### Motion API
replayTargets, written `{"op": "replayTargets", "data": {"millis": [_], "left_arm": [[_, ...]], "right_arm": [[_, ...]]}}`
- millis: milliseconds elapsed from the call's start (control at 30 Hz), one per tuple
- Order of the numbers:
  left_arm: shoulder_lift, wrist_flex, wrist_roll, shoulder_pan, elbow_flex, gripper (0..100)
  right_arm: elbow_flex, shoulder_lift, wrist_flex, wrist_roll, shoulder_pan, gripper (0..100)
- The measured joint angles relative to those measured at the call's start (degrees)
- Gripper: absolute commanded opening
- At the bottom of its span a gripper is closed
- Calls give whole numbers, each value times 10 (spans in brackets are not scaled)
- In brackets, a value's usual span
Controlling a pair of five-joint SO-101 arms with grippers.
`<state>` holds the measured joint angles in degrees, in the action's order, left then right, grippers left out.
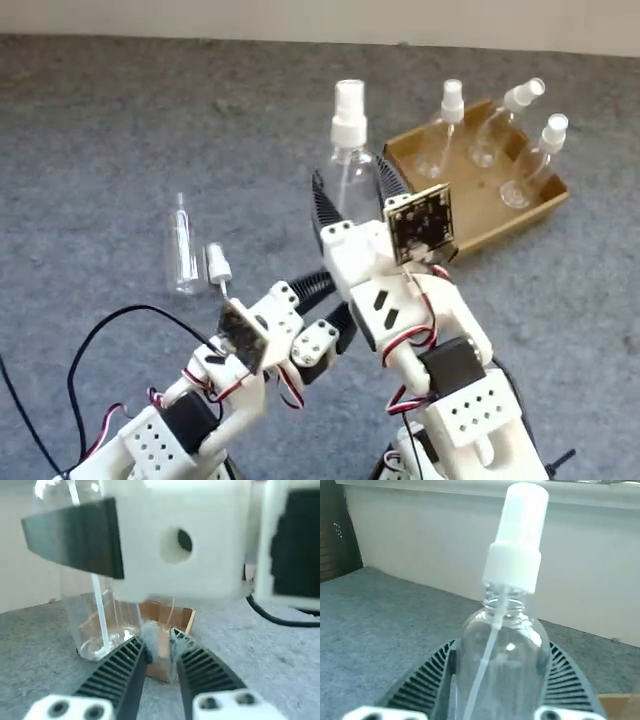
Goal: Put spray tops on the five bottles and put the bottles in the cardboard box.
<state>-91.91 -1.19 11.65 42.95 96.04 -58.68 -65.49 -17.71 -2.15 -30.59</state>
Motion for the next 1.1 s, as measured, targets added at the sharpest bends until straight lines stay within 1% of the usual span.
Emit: {"op": "replayTargets", "data": {"millis": [200,400,467,600,800,967,1100], "left_arm": [[0,20,0,-11,1,5],[0,20,0,-15,1,5],[0,20,0,-28,1,5],[0,20,0,-57,1,5],[0,20,0,-66,1,5],[0,20,0,-77,1,5],[0,20,1,-84,1,5]], "right_arm": [[0,0,0,0,-58,173],[0,0,0,0,-95,173],[0,0,0,0,-105,173],[0,0,0,0,-110,173],[0,0,-1,0,-110,173],[0,0,-59,-1,-110,173],[5,0,-75,1,-107,173]]}}
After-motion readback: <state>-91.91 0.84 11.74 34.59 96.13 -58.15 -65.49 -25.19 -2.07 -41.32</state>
